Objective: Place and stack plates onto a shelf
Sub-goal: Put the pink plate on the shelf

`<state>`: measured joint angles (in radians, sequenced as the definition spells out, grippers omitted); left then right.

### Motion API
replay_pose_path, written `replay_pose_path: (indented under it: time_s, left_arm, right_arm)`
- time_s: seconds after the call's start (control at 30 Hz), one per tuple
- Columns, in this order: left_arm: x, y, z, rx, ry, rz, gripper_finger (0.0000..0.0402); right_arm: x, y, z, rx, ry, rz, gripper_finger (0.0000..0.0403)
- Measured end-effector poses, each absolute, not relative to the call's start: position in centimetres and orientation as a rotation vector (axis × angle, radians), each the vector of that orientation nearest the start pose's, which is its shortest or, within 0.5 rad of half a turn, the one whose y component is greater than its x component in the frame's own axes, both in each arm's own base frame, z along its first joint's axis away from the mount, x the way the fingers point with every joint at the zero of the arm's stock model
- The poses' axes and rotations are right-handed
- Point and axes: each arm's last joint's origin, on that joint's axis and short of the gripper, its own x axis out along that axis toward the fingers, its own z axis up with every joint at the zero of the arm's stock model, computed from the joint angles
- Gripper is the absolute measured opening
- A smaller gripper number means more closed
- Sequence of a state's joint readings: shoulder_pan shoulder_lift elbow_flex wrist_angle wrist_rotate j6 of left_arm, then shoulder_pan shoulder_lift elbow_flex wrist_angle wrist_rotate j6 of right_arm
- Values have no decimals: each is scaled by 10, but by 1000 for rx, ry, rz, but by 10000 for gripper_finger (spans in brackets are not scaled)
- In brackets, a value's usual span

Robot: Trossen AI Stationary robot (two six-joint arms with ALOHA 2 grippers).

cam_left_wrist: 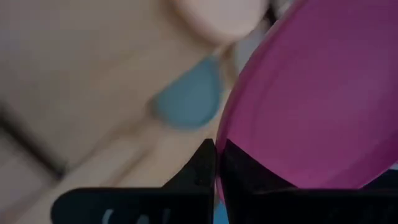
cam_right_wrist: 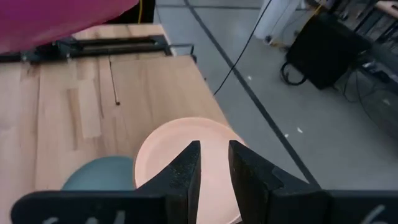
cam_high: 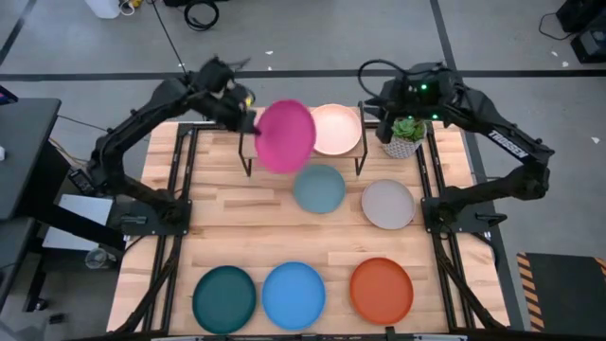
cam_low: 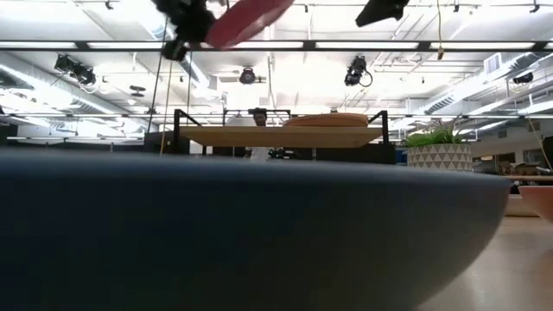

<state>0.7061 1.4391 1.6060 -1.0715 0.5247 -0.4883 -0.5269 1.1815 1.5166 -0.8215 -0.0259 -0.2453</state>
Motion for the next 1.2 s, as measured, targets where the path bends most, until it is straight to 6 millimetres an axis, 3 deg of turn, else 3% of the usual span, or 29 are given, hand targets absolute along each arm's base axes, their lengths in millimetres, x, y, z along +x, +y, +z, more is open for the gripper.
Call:
replay_pose_path:
  time_s: [0.23,0.73,0.97,1.2]
  left_arm:
    - [219,199,421,-988,510,191,14]
    - [227,231,414,-1091,427,148,14]
    - [227,246,394,-1006,500,452,14]
    - [220,266,353,-920,781,753,14]
  right_arm:
    - [175,-104,443,-50,521,-452,89]
    - [173,-105,442,-27,535,-463,89]
    - [177,-115,438,-30,553,-449,89]
    - [190,-125,430,-1,567,-392,89]
